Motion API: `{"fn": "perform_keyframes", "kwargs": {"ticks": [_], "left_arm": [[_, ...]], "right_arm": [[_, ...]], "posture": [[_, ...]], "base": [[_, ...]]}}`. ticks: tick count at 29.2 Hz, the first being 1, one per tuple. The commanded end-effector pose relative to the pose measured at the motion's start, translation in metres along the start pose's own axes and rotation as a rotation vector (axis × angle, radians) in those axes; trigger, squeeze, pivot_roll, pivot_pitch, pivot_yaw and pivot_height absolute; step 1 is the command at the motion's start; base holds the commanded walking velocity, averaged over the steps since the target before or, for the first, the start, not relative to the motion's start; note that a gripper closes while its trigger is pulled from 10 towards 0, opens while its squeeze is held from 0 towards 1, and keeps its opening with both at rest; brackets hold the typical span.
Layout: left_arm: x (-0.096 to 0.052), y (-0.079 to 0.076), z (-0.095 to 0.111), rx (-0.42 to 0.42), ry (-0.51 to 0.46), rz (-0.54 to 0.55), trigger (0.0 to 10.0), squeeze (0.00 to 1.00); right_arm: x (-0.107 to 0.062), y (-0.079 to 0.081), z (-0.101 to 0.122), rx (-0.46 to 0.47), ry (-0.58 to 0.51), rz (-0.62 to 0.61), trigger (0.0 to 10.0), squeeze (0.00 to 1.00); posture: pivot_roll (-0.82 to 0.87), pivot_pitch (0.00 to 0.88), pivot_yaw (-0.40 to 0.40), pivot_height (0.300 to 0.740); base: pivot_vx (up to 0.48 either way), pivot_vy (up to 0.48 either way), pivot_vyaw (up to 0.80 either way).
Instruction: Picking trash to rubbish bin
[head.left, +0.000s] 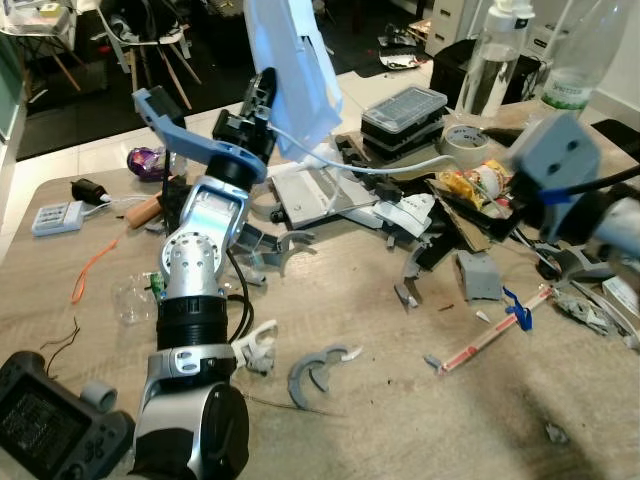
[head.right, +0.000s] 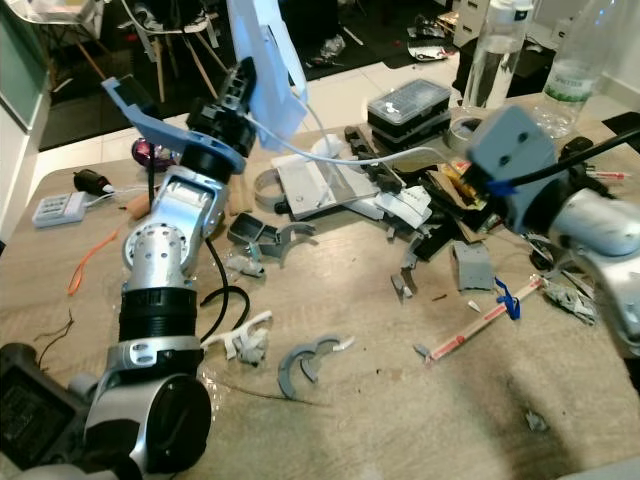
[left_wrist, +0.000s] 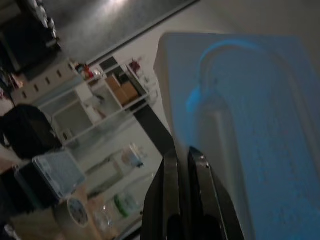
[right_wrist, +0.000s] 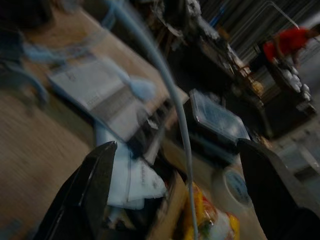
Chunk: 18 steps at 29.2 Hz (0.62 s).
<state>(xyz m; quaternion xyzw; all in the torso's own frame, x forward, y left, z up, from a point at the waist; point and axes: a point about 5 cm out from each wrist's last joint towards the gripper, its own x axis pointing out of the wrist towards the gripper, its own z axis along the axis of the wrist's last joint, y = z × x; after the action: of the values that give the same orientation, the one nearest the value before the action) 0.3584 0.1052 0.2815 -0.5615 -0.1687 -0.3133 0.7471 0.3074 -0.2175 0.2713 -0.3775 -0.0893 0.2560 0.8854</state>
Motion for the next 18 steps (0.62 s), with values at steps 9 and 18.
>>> {"fn": "perform_keyframes", "kwargs": {"ticks": [9,18], "left_arm": [[-0.001,-0.003,0.004,0.003,-0.018,-0.006,10.0,0.00],[-0.001,-0.002,0.004,0.004,-0.016,-0.008,10.0,0.00]], "right_arm": [[0.020,-0.007,0.006,-0.104,-0.025,-0.112,0.0,0.00],[0.026,0.004,0.005,-0.088,-0.040,-0.078,0.0,0.00]], "posture": [[-0.06,0.065,0.084,0.740],[-0.06,0.063,0.084,0.740]], "base": [[0.000,0.000,0.00],[0.000,0.000,0.00]]}}
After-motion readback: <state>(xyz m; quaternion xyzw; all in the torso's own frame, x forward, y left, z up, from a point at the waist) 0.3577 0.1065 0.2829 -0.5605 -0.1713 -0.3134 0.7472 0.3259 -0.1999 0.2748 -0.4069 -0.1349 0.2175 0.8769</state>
